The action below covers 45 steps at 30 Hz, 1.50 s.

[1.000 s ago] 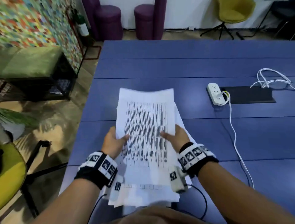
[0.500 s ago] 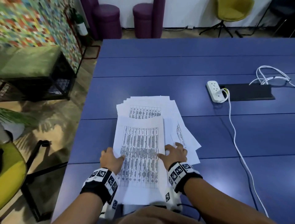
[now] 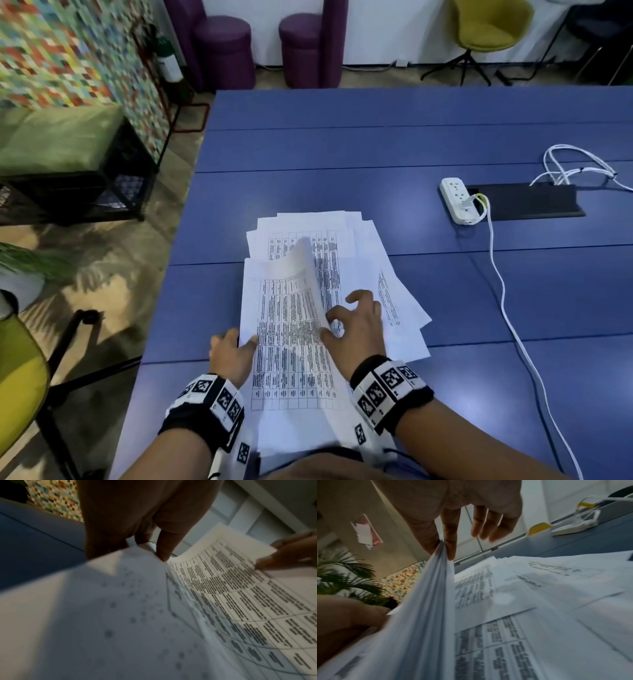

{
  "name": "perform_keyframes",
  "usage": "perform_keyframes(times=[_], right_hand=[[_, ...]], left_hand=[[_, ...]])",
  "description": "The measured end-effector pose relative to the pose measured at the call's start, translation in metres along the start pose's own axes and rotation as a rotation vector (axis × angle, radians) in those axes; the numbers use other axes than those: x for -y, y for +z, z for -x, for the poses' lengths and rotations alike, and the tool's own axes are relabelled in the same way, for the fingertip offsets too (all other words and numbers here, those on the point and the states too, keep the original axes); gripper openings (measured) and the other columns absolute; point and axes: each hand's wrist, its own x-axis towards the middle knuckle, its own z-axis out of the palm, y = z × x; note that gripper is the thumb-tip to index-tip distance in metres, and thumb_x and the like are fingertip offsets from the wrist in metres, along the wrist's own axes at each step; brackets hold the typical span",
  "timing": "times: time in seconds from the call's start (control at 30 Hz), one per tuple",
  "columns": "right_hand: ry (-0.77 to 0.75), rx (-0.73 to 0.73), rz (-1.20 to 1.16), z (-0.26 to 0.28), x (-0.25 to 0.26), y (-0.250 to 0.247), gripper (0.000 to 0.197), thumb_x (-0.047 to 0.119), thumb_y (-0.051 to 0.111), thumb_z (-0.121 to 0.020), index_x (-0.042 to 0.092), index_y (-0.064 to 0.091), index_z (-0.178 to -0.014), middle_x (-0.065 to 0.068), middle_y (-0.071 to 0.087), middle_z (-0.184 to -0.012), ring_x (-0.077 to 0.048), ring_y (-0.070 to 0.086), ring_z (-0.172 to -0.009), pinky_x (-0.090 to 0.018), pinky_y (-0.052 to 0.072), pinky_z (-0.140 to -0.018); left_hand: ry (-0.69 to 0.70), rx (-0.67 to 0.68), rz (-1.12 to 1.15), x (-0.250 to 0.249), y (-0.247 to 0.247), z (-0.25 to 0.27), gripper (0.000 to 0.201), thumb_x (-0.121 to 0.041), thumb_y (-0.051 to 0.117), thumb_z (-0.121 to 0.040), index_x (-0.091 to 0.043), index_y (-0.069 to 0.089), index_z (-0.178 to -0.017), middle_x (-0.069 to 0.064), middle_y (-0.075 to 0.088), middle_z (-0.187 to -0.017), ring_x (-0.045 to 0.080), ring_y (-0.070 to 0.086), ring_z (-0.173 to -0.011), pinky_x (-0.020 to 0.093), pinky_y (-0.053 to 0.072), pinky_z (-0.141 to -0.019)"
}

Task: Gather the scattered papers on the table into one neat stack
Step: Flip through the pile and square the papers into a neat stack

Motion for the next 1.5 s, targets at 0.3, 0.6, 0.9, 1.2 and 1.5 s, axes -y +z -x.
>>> perform_keyframes(times=[0.3, 0.6, 0.9, 1.2, 1.5], right_hand=[[-0.039, 0.106, -0.254, -0.024, 0.024, -0.009, 0.013, 0.018, 0.053, -0.096, 0.015, 0.041, -0.091, 0.01, 0.042, -0.062, -0.003, 0.037, -0.049, -0.014, 0.031, -0.043], [0.389, 0.174, 0.118, -0.104, -0.032, 0.008, 0.032, 0.041, 0.06, -0.088, 0.023, 0.053, -0.113, -0.01, 0.046, -0.115, -0.035, 0.049, -0.107, -0.029, 0.036, -0.077], [0.312, 0.181, -0.305, -0.102, -0.016, 0.001, 0.039, 0.024, 0.065, -0.088, 0.018, 0.048, -0.123, -0.009, 0.05, -0.131, -0.021, 0.054, -0.093, -0.024, 0.041, -0.08], [-0.051, 0.199, -0.212, -0.071, 0.037, -0.012, 0.025, 0.006, 0.046, -0.095, 0.016, 0.042, -0.118, -0.007, 0.061, -0.1, -0.017, 0.054, -0.065, -0.022, 0.043, -0.058], [-0.19, 0.108, -0.849, -0.079, 0.049, -0.083, 0.088, -0.018, 0.054, -0.084, 0.043, 0.023, -0.14, 0.03, 0.042, -0.136, 0.002, 0.049, -0.122, -0.018, 0.038, -0.104]], left_hand=[[0.118, -0.142, 0.317, -0.024, -0.02, -0.004, 0.007, -0.012, 0.051, -0.1, -0.007, 0.051, -0.095, 0.001, 0.057, -0.085, 0.026, 0.054, -0.091, 0.031, 0.038, -0.079], [0.006, -0.012, -0.206, -0.072, 0.001, -0.064, 0.041, -0.039, 0.06, -0.092, -0.01, 0.052, -0.12, 0.019, 0.051, -0.125, 0.04, 0.044, -0.122, 0.044, 0.036, -0.101], [0.105, -0.01, 0.163, -0.063, 0.004, -0.067, 0.03, -0.016, 0.065, -0.091, -0.014, 0.053, -0.119, 0.011, 0.055, -0.118, 0.022, 0.057, -0.09, 0.028, 0.042, -0.077], [0.089, -0.047, 0.333, -0.049, -0.007, -0.06, 0.033, -0.014, 0.063, -0.093, -0.014, 0.048, -0.121, 0.009, 0.051, -0.124, 0.027, 0.055, -0.108, 0.036, 0.043, -0.093], [0.145, 0.245, 1.07, -0.093, -0.058, -0.025, 0.089, -0.029, 0.097, -0.044, -0.004, 0.06, -0.121, 0.009, 0.073, -0.109, 0.018, 0.069, -0.103, 0.035, 0.053, -0.095]])
